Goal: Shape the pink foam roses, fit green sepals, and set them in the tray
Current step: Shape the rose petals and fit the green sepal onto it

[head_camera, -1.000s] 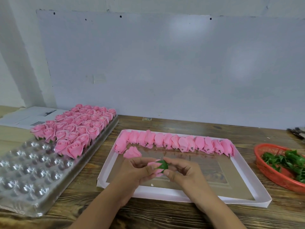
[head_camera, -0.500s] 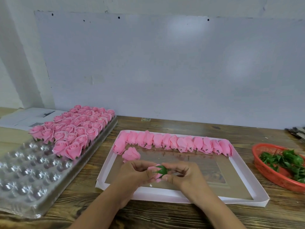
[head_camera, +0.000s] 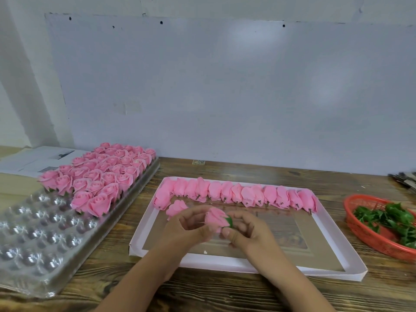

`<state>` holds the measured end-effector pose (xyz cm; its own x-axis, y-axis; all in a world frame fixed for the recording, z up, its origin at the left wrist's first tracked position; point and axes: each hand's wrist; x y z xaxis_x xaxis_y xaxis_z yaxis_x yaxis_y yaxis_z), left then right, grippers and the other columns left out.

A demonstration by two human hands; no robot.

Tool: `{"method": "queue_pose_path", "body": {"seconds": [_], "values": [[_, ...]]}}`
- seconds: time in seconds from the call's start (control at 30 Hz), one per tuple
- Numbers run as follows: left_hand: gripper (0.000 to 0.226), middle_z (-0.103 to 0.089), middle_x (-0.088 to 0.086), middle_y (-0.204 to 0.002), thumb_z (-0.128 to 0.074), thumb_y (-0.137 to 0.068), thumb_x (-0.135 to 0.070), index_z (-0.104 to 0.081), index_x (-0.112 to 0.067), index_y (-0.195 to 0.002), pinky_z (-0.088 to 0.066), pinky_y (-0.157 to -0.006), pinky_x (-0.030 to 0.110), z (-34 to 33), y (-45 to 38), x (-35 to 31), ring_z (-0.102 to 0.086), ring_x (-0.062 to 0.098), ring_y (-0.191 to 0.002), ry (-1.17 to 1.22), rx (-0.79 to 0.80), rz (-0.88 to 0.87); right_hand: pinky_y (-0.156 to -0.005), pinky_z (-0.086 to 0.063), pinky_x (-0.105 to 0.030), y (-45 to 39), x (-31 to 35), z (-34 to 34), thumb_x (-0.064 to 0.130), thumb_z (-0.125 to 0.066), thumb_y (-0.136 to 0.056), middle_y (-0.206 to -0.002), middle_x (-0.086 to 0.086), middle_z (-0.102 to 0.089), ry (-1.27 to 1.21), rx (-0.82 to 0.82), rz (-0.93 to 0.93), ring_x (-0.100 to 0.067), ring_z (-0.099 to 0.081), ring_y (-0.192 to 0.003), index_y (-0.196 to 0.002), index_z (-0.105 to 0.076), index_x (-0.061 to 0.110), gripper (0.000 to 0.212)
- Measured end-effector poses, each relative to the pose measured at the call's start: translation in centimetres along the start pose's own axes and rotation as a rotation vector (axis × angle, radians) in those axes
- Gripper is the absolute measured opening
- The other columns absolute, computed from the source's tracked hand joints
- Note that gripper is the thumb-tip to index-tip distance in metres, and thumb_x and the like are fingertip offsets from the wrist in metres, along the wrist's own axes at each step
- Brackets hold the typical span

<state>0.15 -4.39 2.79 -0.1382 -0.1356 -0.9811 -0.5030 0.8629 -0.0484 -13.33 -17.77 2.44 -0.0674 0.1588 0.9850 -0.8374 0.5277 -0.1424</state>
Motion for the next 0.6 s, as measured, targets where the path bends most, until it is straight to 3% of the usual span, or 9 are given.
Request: {"method": "queue_pose_path", "body": {"seconds": [0.07, 0.23, 0.3, 0.4, 0.5, 0.6], "values": [[0.050, -0.074, 0.006, -0.118, -0.087, -0.073, -0.018, -0.071, -0.025, -0.120, -0.057, -0.090, 0.029, -0.1, 0.1, 0.0, -0.069, 0.022, -0.111, -0.039, 0.007, -0.050, -0.068, -0.052, -0.021, 0.2, 0.0, -0.1, 0.005, -0.061, -0.094, -0.095, -0.002, -0.077, -0.034, 0.028, -0.043, -0.010, -0.070, -0.086, -0.115, -0.060, 0.013, 0.023], [0.041, -0.077, 0.004, -0.106, -0.088, -0.070, -0.013, -0.076, -0.032, -0.104, -0.057, -0.082, 0.023, -0.6, 0.2, -0.1, -0.072, 0.021, -0.101, -0.116, -0.077, -0.123, -0.077, -0.048, -0.019, 0.3, -0.1, -0.4, 0.015, -0.068, -0.091, -0.104, 0.007, -0.074, 0.113, 0.096, 0.018, -0.008, -0.066, -0.095, -0.114, -0.067, 0.031, 0.028], [0.041, -0.078, 0.002, -0.102, -0.089, -0.066, -0.020, -0.076, -0.034, -0.102, -0.057, -0.081, 0.023, -0.7, 0.3, -0.1, -0.073, 0.019, -0.097, -0.159, -0.090, -0.146, -0.074, -0.048, -0.017, 0.4, 0.0, -0.4, 0.019, -0.070, -0.087, -0.098, 0.011, -0.073, 0.188, 0.098, 0.046, -0.005, -0.064, -0.087, -0.108, -0.069, 0.042, 0.030], [0.039, -0.077, 0.000, -0.100, -0.091, -0.066, -0.036, -0.076, -0.037, -0.102, -0.057, -0.079, 0.023, -1.0, 0.5, -0.2, -0.073, 0.016, -0.095, -0.188, -0.105, -0.212, -0.080, -0.052, -0.025, 0.5, 0.1, -0.6, 0.027, -0.069, -0.088, -0.096, 0.004, -0.073, 0.251, 0.128, 0.027, -0.014, -0.066, -0.089, -0.108, -0.068, 0.038, 0.023], [0.052, -0.076, 0.002, -0.097, -0.084, -0.061, -0.065, -0.076, -0.034, -0.102, -0.057, -0.078, 0.023, -1.3, 0.6, -0.2, -0.072, 0.015, -0.091, -0.127, -0.109, -0.255, -0.074, -0.046, -0.014, 0.5, 0.1, -1.0, 0.029, -0.075, -0.084, -0.088, 0.009, -0.073, 0.348, 0.108, 0.052, -0.006, -0.064, -0.081, -0.100, -0.072, 0.033, 0.017], [0.052, -0.076, 0.002, -0.093, -0.079, -0.065, -0.070, -0.079, -0.030, -0.099, -0.056, -0.078, 0.024, -1.3, 0.6, -0.1, -0.071, 0.014, -0.088, -0.119, -0.079, -0.264, -0.065, -0.041, -0.012, 0.7, 0.1, -1.4, 0.027, -0.078, -0.080, -0.078, 0.012, -0.068, 0.411, 0.099, 0.102, -0.002, -0.053, -0.069, -0.090, -0.074, 0.035, 0.013]]}}
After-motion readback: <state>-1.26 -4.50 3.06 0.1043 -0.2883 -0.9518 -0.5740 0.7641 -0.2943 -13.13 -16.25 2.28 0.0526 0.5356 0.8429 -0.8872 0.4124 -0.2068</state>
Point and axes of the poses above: each hand's wrist, its own y-axis away from the middle knuckle, its own z-axis out of the back of the hand, x = y × z
